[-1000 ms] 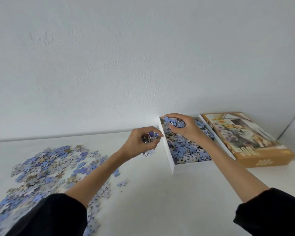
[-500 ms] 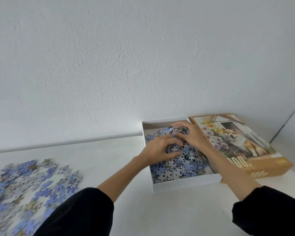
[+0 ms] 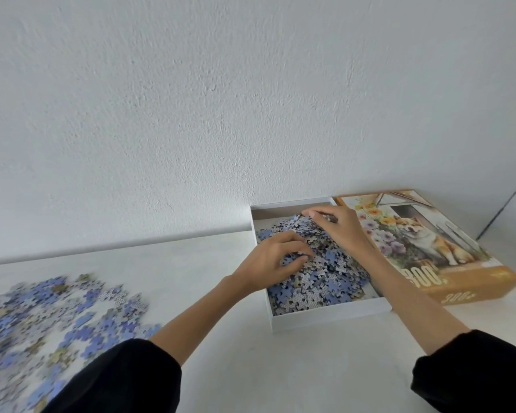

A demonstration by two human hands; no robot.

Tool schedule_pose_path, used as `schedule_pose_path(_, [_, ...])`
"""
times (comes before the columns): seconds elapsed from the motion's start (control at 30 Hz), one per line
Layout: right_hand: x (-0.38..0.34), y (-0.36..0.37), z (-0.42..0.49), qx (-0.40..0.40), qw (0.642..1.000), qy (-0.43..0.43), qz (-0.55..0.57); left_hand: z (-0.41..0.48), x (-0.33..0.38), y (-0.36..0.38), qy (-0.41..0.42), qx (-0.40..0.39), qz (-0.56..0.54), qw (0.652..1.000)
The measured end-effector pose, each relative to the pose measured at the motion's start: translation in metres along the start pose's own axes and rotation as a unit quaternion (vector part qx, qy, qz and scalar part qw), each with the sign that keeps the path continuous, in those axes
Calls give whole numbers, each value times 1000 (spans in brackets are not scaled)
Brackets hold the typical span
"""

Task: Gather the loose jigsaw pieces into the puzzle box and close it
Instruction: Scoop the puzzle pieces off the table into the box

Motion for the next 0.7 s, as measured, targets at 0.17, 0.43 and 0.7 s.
schedule_pose_path(0.17, [-15, 0, -4, -5, 1000, -8, 24, -7, 11, -15, 26, 19, -17, 999])
schedule_pose_path(0.43, [-63, 22, -14, -1, 998, -46, 53, -52, 14, -70, -5, 74, -42, 996])
schedule_pose_path(0.7, [-140, 76, -30, -82, 990, -76, 83, -129, 14, -125, -56, 113, -5, 992])
Point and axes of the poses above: each hand's wrist, its own z-axis towards the middle knuckle, its own y-axis out of the palm, x = y × z, the point moved 1 cm from there along z, towards the middle knuckle, and after that the axes turned 1 degree about x, right-handed, at the moved point
